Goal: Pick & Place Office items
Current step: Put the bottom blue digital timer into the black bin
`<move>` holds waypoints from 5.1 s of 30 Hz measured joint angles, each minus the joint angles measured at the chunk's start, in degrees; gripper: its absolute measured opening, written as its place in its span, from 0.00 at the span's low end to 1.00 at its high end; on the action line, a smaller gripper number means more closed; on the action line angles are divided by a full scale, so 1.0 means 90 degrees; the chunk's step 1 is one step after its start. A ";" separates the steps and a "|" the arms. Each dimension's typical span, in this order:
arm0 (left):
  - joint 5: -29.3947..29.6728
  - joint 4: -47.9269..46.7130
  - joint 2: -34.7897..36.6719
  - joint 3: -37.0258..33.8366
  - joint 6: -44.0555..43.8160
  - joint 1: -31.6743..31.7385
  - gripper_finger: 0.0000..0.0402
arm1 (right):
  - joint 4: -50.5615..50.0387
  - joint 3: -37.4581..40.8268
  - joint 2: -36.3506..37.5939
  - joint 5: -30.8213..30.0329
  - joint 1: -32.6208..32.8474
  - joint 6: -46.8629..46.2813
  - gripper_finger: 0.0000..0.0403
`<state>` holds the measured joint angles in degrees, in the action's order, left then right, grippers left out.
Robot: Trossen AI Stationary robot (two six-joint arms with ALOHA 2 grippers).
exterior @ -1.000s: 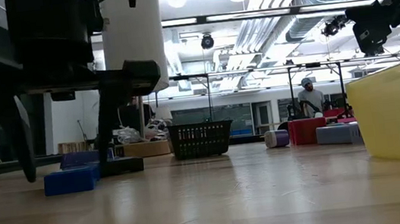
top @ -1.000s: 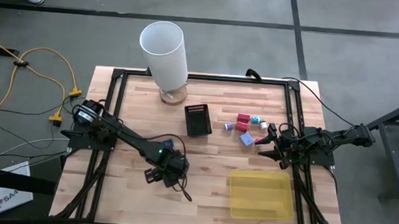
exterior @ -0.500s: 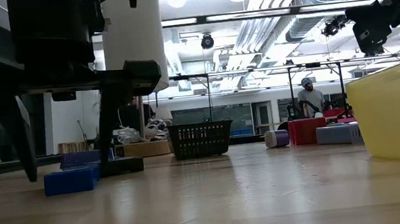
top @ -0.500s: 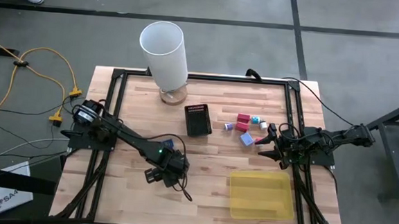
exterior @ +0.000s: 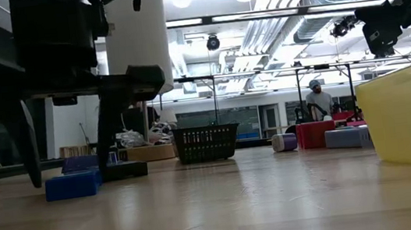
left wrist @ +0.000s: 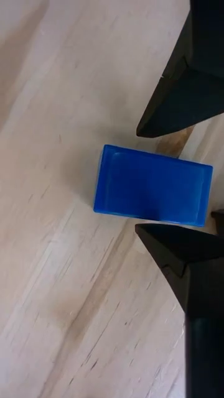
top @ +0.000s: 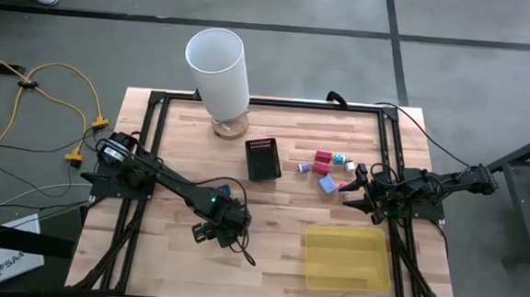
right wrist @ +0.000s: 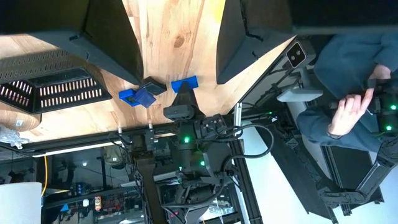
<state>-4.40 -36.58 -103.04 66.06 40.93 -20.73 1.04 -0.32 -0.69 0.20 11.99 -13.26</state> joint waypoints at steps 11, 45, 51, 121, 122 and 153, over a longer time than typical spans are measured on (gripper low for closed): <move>-0.0002 0.0000 0.0000 0.0000 -0.0046 0.0000 0.46 | 0.0000 0.0000 0.0000 -0.0002 0.0000 0.0002 0.47; -0.0002 0.0002 0.0001 0.0002 -0.0051 0.0000 0.38 | 0.0000 0.0000 0.0000 0.0000 0.0000 0.0001 0.47; 0.0003 0.0004 0.0001 0.0002 -0.0078 -0.0003 0.38 | 0.0000 0.0000 -0.0002 -0.0001 0.0000 0.0002 0.47; 0.1988 0.2299 0.1251 0.0022 -0.2133 0.1529 0.38 | 0.0002 0.0000 -0.0032 -0.0002 0.0000 0.0001 0.47; 0.2058 0.2303 0.1251 0.0022 -0.2227 0.1605 0.38 | 0.0002 0.0000 -0.0032 -0.0001 0.0000 0.0000 0.47; 0.2164 0.2505 0.1223 0.0022 -0.4010 0.3196 0.38 | 0.0002 0.0000 -0.0032 -0.0001 0.0000 0.0001 0.47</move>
<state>15.07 -14.04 -92.04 66.26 4.83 8.03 1.06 -0.32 -0.97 0.19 11.99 -13.25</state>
